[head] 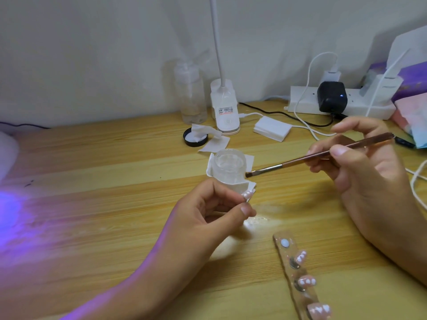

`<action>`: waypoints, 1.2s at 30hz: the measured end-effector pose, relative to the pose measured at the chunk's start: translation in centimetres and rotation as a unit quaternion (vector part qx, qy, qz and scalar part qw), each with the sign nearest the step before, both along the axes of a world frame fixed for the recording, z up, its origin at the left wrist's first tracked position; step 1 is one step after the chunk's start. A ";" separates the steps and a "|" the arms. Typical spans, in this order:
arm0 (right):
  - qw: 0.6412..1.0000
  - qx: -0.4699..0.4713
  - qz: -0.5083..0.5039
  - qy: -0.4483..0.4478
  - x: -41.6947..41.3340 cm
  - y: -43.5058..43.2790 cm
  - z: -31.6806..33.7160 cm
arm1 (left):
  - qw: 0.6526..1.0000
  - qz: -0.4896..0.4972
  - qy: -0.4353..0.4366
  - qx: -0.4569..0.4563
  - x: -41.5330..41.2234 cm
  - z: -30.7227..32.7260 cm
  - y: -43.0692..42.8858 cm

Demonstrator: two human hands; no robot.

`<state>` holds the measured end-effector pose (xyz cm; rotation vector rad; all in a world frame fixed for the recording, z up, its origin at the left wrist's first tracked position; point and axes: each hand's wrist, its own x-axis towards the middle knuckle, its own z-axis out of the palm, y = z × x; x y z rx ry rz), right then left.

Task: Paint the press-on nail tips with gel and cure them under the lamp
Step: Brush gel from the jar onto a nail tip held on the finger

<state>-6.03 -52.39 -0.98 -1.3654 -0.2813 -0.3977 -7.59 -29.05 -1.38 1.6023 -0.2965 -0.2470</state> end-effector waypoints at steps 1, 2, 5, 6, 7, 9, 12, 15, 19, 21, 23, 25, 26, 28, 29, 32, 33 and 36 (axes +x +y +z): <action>1.000 0.007 -0.005 0.006 0.0 0.0 0.0 | 1.000 -0.011 -0.006 0.010 -0.3 0.1 -0.2; 1.000 0.015 -0.010 0.012 0.1 -0.1 0.0 | 0.999 -0.024 -0.014 0.023 -0.6 0.1 -0.5; 0.999 0.026 -0.016 0.024 0.3 0.1 0.0 | 0.996 -0.058 -0.035 0.056 -1.2 0.3 -1.4; 0.999 0.028 -0.017 0.026 0.3 0.2 0.0 | 0.995 -0.066 -0.046 0.065 -1.3 0.3 -1.6; 0.999 0.030 -0.016 0.028 0.3 0.3 0.1 | 0.992 -0.070 -0.067 0.079 -1.3 0.3 -1.8; 0.999 0.035 -0.016 0.035 0.3 0.4 0.2 | 0.983 -0.069 -0.121 0.116 -1.3 0.2 -2.2; 0.998 0.040 -0.015 0.039 0.2 0.4 0.3 | 0.976 -0.062 -0.150 0.143 -1.1 0.0 -2.4; 0.998 0.040 -0.008 0.042 0.0 0.4 0.4 | 0.973 -0.063 -0.149 0.162 -1.0 -0.1 -2.4; 0.998 0.049 -0.014 0.046 0.1 0.5 0.4 | 0.970 -0.062 -0.153 0.176 -1.0 -0.1 -2.3; 0.997 0.052 -0.016 0.049 0.1 0.4 0.4 | 0.969 -0.055 -0.162 0.176 -1.0 -0.1 -2.1; 0.997 0.054 -0.015 0.051 0.1 0.4 0.4 | 0.963 -0.053 -0.182 0.193 -1.4 -0.1 -1.8; 0.997 0.055 -0.015 0.052 0.2 0.3 0.4 | 0.947 -0.070 -0.221 0.223 -1.8 -0.1 -1.6; 0.997 0.053 -0.015 0.052 0.2 0.2 0.4 | 0.937 -0.080 -0.242 0.239 -2.1 -0.1 -1.5; 0.997 0.045 -0.013 0.053 0.2 0.2 0.3 | 0.923 -0.089 -0.271 0.258 -2.4 -0.1 -1.5; 0.998 0.041 -0.012 0.055 0.1 0.3 0.3 | 0.920 -0.089 -0.280 0.259 -2.5 -0.1 -1.6; 0.998 0.034 -0.012 0.055 0.0 0.4 0.4 | 0.910 -0.085 -0.314 0.258 -2.6 0.0 -1.8; 0.998 0.031 -0.013 0.055 0.0 0.4 0.4 | 0.900 -0.083 -0.335 0.265 -2.6 0.0 -2.0; 0.998 0.026 -0.017 0.056 0.0 0.4 0.3 | 0.856 -0.068 -0.419 0.296 -2.6 0.0 -2.3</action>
